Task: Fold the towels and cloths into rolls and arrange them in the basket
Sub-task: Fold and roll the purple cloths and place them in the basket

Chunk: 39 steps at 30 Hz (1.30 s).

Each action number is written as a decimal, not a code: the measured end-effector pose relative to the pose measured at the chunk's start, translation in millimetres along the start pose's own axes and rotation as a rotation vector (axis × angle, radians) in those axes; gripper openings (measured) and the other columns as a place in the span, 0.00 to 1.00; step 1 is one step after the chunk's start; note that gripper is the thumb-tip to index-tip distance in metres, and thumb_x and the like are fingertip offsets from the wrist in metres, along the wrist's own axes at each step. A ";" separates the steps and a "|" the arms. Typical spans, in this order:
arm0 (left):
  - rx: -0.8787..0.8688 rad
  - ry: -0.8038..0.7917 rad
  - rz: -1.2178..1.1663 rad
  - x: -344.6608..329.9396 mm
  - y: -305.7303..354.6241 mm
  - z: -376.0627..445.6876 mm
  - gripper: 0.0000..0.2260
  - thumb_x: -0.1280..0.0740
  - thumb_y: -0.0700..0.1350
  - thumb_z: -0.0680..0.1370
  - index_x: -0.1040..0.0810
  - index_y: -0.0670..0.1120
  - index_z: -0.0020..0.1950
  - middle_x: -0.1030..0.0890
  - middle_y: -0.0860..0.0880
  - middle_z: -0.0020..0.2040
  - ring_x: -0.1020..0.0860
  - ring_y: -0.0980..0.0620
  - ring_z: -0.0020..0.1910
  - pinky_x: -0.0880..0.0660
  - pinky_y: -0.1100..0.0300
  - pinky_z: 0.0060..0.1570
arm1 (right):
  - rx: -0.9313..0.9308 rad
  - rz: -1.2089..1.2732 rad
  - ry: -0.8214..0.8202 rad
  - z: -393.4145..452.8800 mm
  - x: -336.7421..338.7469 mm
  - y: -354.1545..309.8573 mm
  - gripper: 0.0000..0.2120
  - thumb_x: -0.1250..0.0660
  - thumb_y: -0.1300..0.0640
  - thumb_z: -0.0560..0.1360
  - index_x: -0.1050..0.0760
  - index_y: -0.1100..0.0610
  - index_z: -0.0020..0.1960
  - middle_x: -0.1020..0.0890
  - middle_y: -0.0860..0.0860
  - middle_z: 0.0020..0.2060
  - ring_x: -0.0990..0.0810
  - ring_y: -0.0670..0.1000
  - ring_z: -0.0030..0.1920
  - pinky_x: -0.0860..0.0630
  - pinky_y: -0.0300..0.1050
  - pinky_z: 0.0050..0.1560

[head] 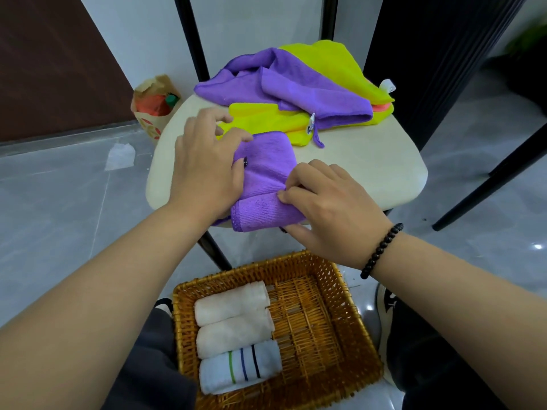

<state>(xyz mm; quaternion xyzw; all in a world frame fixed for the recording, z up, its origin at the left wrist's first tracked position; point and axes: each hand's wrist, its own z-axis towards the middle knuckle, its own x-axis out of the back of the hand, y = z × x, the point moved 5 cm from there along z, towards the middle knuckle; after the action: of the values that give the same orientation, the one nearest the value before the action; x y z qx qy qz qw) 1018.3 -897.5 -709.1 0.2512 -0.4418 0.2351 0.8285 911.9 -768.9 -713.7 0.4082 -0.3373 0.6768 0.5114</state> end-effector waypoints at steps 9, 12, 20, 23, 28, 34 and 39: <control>-0.113 -0.435 -0.144 -17.8 -12.9 -6.7 0.30 0.46 0.65 0.73 0.27 0.51 0.70 0.30 0.52 0.72 0.31 0.52 0.70 0.38 0.59 0.68 | 0.030 0.056 -0.055 0.2 -0.2 1.1 0.10 0.26 0.56 0.64 0.22 0.59 0.42 0.22 0.54 0.41 0.24 0.57 0.41 0.28 0.49 0.38; -0.050 -0.454 -0.204 -15.9 -17.3 -7.3 0.27 0.38 0.61 0.74 0.28 0.52 0.71 0.33 0.52 0.74 0.34 0.53 0.73 0.39 0.59 0.70 | -0.005 0.130 -0.096 4.0 0.0 7.1 0.13 0.29 0.53 0.64 0.20 0.58 0.46 0.20 0.53 0.43 0.22 0.57 0.43 0.26 0.50 0.41; 0.099 -0.481 -0.408 -14.2 -27.7 -9.5 0.20 0.31 0.45 0.77 0.26 0.52 0.69 0.34 0.52 0.75 0.37 0.59 0.72 0.43 0.63 0.73 | -0.149 0.369 -0.215 18.0 -2.6 23.3 0.17 0.35 0.52 0.76 0.23 0.58 0.61 0.24 0.53 0.52 0.26 0.54 0.54 0.29 0.54 0.57; 0.174 -0.500 -0.570 -12.9 -30.8 -11.1 0.15 0.36 0.40 0.80 0.25 0.56 0.64 0.32 0.51 0.74 0.36 0.60 0.72 0.40 0.62 0.73 | -0.230 0.412 -0.264 22.5 -7.3 26.0 0.14 0.38 0.51 0.79 0.24 0.57 0.60 0.26 0.54 0.52 0.28 0.54 0.55 0.32 0.55 0.59; 0.246 -0.578 -0.663 -10.3 -25.3 -14.2 0.10 0.40 0.52 0.81 0.26 0.58 0.62 0.33 0.56 0.72 0.35 0.65 0.69 0.39 0.76 0.63 | -0.366 0.425 -0.294 32.9 -14.6 30.2 0.16 0.42 0.51 0.80 0.25 0.63 0.49 0.28 0.53 0.44 0.29 0.53 0.50 0.32 0.51 0.55; 0.119 -0.676 -0.393 -16.4 -20.0 -15.8 0.20 0.50 0.54 0.84 0.44 0.59 0.76 0.52 0.53 0.79 0.54 0.60 0.77 0.59 0.51 0.76 | -0.569 0.651 -0.171 40.1 -19.8 36.4 0.11 0.35 0.52 0.77 0.20 0.60 0.49 0.23 0.54 0.45 0.26 0.52 0.48 0.33 0.43 0.48; 0.085 -0.722 -0.287 -20.7 -19.6 -15.3 0.22 0.55 0.56 0.83 0.48 0.58 0.78 0.56 0.50 0.80 0.57 0.56 0.78 0.61 0.51 0.75 | -0.277 0.246 0.183 41.0 0.4 20.7 0.06 0.32 0.54 0.71 0.19 0.56 0.42 0.23 0.52 0.41 0.25 0.59 0.45 0.28 0.53 0.46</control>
<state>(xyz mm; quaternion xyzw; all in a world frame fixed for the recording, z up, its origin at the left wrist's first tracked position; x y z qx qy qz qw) 1029.4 -906.5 -738.2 0.4111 -0.6550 0.0312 0.6332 900.3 -809.7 -696.1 0.2266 -0.4268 0.7154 0.5047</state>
